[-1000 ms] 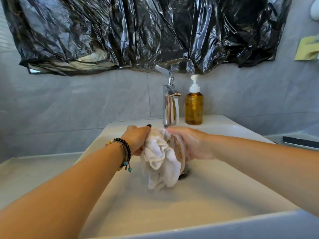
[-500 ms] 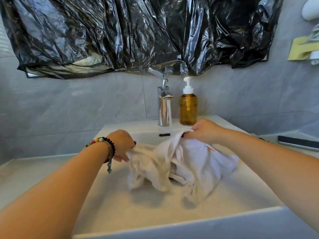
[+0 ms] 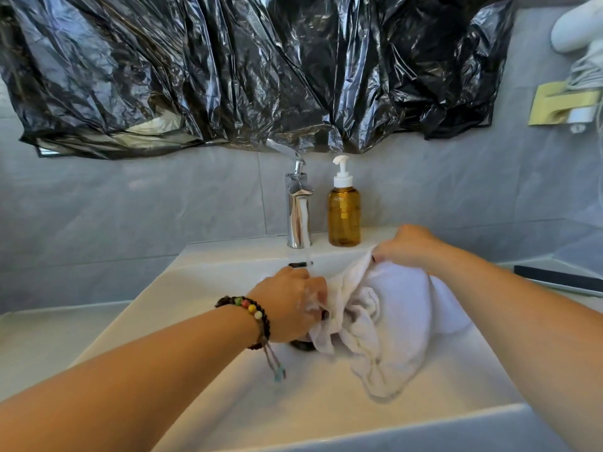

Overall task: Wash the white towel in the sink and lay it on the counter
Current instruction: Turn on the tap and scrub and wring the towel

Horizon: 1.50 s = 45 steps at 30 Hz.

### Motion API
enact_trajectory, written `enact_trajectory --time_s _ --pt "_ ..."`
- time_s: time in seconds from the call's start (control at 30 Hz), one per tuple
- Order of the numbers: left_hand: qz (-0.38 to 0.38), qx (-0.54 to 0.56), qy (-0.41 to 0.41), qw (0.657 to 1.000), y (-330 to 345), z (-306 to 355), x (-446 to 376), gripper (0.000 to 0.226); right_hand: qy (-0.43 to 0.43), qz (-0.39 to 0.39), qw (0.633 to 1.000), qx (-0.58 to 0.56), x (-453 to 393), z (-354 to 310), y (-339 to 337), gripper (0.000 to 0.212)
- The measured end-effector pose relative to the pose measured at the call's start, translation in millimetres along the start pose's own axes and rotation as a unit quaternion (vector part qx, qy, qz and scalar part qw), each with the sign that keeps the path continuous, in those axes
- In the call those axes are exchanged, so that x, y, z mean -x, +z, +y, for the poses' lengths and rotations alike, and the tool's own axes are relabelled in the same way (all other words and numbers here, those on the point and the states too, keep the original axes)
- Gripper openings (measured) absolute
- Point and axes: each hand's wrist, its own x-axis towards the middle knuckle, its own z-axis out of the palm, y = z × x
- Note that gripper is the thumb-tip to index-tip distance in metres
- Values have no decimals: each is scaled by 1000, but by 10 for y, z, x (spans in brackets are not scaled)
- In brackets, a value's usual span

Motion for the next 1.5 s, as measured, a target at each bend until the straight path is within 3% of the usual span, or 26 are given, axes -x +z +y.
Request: enact_trajectory --time_s 0.1,0.2,0.27,0.37,0.47,0.5,0.6,0.63,0.7,0.83,0.93,1.03,1.13,1.17,1.27,1.37,1.43,1.5 --pt "1 137 -102 985 -74 -26 -188 4 -4 -57 993 102 28 21 59 28" --pt "88 333 -224 912 -180 -62 -329 11 -99 -27 987 121 -1 -22 123 20" --pt "160 428 -281 844 -283 -117 -411 13 -171 -49 984 3 -4 -103 153 40" --pt "202 535 -296 765 -351 -264 -483 24 -228 -187 935 -198 133 -326 224 56" --pt "177 628 -304 694 -348 -238 -419 22 -241 -233 914 -230 246 -457 457 72" --pt "168 631 -299 696 -361 -195 -378 18 -252 -219 919 -209 280 -484 545 71" --pt "180 614 -287 713 -347 -214 -363 21 -281 -146 933 -173 313 -528 650 26" --pt "188 614 -285 712 -358 -223 -358 21 -276 -134 933 -186 318 -540 607 24" --pt "190 621 -283 706 -386 -241 -337 23 -261 -122 931 -225 290 -549 496 34" --pt "142 652 -257 699 -388 -175 -308 41 -210 -86 914 -336 283 -527 378 27" --pt "56 656 -218 721 -326 -157 -286 48 -173 -21 899 -402 243 -480 382 21" --pt "7 628 -191 754 -223 -163 -252 38 -127 10 908 -399 153 -418 402 28" --pt "70 572 -206 791 -191 -163 -303 11 -112 5 908 -404 102 -392 389 41" --pt "99 572 -210 786 -219 -148 -317 3 -117 10 906 -405 93 -398 357 42" --pt "181 621 -201 735 -324 -127 -379 10 -189 101 881 -422 102 -437 164 30" --pt "195 639 -202 716 -389 -46 -399 16 -243 185 850 -430 149 -460 55 33" --pt "145 624 -231 733 -331 -5 -415 18 -218 183 871 -400 126 -438 103 39" --pt "52 600 -256 756 -256 8 -388 37 -171 130 923 -320 91 -378 225 48"
